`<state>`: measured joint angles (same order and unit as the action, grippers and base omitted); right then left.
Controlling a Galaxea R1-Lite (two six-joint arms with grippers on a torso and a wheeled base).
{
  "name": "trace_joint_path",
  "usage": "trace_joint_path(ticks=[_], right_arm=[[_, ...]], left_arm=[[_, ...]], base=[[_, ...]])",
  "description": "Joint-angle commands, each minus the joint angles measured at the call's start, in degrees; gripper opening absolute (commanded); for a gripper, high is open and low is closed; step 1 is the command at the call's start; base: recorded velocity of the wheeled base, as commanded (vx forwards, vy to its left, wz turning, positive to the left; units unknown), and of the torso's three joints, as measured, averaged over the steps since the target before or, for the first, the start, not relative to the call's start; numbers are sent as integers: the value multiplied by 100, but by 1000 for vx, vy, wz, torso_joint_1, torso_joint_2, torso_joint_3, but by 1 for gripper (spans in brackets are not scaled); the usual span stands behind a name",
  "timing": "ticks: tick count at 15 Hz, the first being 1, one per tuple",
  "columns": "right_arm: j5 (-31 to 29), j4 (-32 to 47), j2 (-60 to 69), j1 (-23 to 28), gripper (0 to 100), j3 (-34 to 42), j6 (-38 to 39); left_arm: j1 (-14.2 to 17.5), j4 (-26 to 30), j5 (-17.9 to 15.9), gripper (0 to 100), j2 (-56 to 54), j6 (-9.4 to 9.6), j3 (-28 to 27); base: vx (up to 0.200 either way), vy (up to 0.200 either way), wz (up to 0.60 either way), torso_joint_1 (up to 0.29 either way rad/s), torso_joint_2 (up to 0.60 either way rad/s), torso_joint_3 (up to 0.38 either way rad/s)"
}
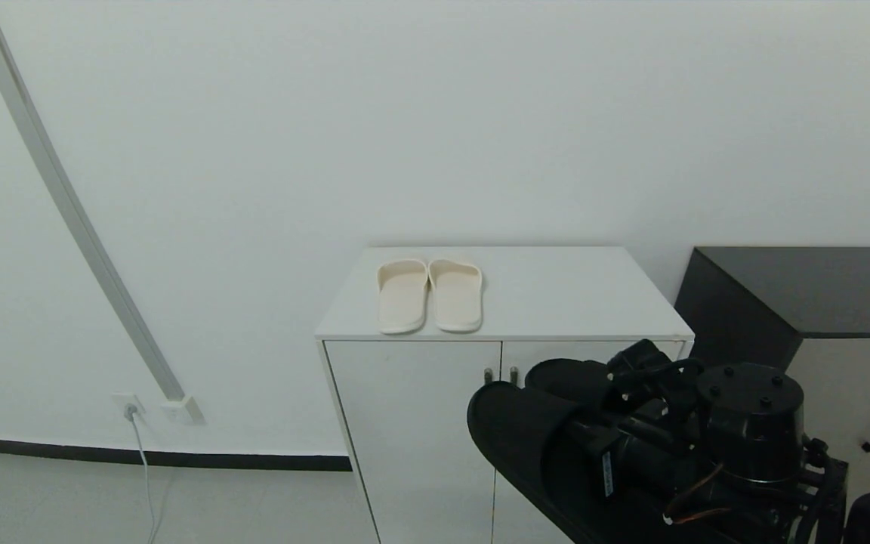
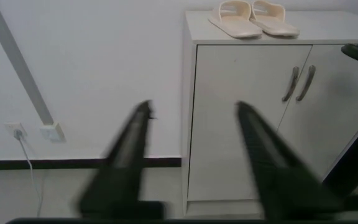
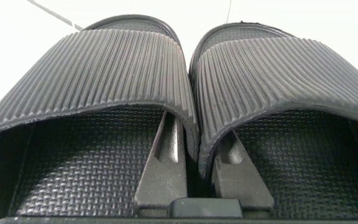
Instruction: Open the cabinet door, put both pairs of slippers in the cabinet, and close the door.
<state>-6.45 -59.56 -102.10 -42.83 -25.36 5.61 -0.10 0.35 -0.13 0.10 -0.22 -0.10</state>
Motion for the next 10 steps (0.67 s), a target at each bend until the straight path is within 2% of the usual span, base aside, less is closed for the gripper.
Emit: trace_joint_path(ticks=[1,10], right_arm=[[3,-47,-12,-7,0,48,2],[-23,-222,-12,11,0,198,11]], left_arm=[[1,0,5,100,-1,-4,1],[1,0,5,100,-1,-4,1]], base=[[0,0,0,-188,466,261],[0,0,0,-217,540,322]])
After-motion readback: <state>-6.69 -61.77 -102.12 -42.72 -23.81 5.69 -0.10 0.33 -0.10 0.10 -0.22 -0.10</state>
